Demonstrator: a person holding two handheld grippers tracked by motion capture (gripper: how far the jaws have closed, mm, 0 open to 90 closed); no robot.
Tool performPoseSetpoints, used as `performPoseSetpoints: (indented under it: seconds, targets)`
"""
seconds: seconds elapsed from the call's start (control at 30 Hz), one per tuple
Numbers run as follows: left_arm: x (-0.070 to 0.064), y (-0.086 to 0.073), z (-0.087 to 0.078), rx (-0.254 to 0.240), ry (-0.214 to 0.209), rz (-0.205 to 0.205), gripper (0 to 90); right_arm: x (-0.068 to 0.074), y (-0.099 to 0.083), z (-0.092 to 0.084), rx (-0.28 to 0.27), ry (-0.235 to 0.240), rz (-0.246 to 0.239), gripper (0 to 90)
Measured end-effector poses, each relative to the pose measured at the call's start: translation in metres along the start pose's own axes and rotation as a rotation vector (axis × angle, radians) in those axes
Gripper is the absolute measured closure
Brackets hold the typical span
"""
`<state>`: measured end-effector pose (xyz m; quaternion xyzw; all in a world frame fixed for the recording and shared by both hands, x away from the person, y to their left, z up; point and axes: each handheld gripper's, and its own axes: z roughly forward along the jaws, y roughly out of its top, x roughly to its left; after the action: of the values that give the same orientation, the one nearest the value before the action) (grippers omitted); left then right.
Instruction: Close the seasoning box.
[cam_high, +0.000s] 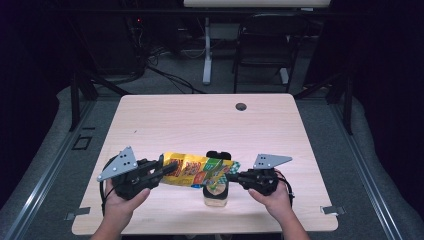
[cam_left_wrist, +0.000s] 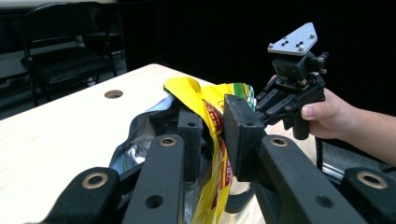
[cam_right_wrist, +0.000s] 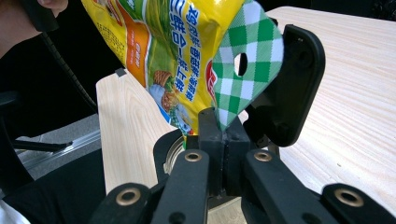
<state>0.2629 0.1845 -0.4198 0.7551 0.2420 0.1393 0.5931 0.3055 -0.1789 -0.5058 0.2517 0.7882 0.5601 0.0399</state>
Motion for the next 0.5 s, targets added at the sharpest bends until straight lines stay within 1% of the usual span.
performPoseSetpoints:
  seconds: [0.5]
  targets:
    - [-0.002,0.0012,0.0011,-0.003,0.001,0.004,77.6,-0.0007,-0.0007,-0.0003,0.005,0.002,0.004,89.8]
